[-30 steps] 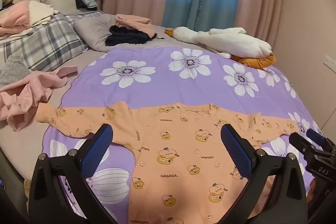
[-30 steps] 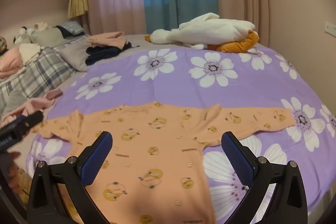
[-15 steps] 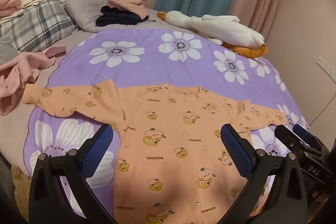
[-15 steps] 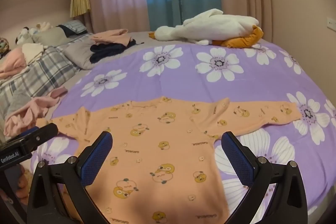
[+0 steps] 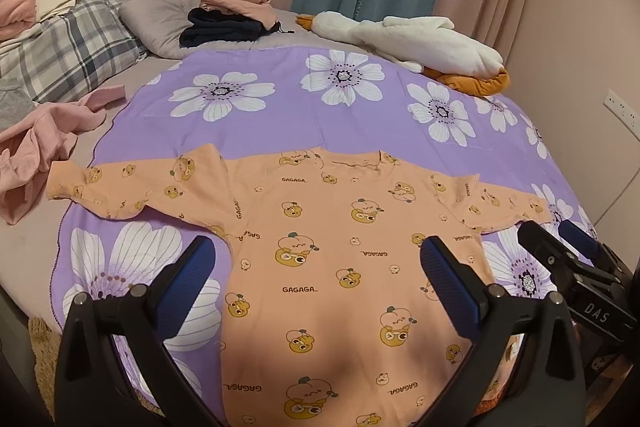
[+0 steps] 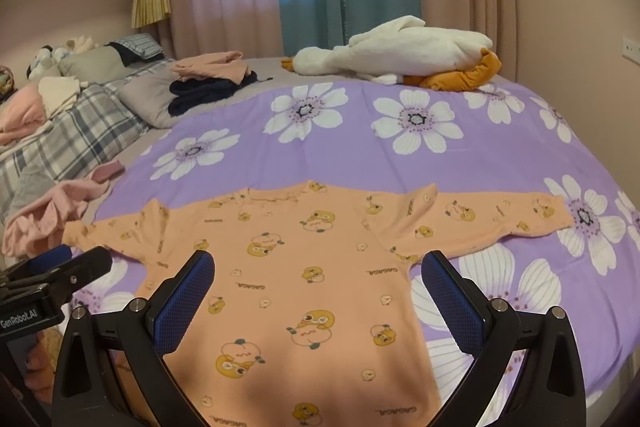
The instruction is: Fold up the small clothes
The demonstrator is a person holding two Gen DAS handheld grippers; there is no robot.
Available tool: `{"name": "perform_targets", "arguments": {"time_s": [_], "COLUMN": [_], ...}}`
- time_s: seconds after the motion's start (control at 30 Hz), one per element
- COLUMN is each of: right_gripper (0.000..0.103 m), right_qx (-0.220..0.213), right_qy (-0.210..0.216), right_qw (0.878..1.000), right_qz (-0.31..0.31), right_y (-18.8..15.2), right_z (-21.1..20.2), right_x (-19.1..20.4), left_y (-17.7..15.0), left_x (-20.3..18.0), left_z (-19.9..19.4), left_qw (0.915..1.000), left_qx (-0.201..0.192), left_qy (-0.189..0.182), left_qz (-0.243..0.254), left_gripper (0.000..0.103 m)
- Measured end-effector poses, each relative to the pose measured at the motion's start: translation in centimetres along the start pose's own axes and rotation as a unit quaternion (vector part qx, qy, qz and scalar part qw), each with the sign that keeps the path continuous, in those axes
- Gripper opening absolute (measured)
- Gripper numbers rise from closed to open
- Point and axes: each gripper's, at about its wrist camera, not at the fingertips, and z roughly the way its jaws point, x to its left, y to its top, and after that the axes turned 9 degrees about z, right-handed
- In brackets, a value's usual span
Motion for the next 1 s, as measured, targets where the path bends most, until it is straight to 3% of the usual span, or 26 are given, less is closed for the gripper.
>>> {"name": "perform_targets", "arguments": {"time_s": [1.0], "right_gripper": [0.103], "right_qx": [0.012], "right_qy": [0.003], "right_qw": [1.0], "right_qz": [0.016], "right_y": [-0.19], "right_z": [0.6], "right_x": [-0.42], "left_y": [-0.05], "left_x": [-0.66], "left_z": [0.05], "left_qw": [0.9996], "left_qx": [0.013], "left_qy": [-0.025], "left_qz": [-0.002], "left_gripper": [0.102]}}
